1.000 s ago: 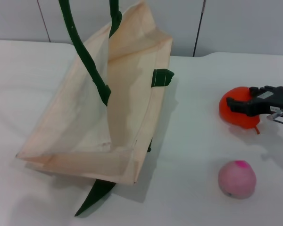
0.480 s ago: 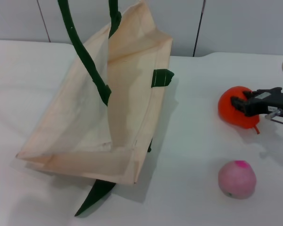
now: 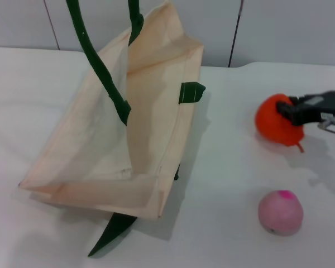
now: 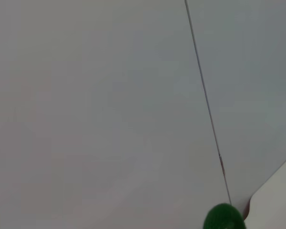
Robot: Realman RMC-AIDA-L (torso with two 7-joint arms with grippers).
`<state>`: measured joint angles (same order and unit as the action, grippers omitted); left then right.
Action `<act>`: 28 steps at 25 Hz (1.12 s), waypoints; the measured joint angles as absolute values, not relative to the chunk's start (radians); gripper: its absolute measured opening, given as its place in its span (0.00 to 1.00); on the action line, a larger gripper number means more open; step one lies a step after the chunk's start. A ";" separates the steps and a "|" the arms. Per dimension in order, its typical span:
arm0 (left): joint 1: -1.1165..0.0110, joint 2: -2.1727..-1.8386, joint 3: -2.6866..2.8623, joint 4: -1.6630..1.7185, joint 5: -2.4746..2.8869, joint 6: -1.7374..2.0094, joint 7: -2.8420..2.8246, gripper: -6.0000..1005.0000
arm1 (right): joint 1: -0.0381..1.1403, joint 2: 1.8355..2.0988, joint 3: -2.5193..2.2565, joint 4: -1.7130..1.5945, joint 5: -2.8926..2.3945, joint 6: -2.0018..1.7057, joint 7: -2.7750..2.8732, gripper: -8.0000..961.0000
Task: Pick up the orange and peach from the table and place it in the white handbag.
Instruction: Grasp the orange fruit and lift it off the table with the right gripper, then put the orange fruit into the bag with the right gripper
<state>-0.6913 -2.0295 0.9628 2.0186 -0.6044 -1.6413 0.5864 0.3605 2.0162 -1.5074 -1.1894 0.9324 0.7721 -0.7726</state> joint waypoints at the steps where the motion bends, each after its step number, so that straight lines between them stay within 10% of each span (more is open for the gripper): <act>1: -0.691 -2.029 0.963 2.019 -0.604 -1.641 0.587 0.13 | 0.360 2.017 -1.503 -1.212 0.932 0.788 -0.772 0.27; 28: -0.716 -2.029 1.004 2.014 -0.610 -1.621 0.585 0.13 | 0.419 2.023 -1.797 -1.650 0.806 0.830 -0.562 0.07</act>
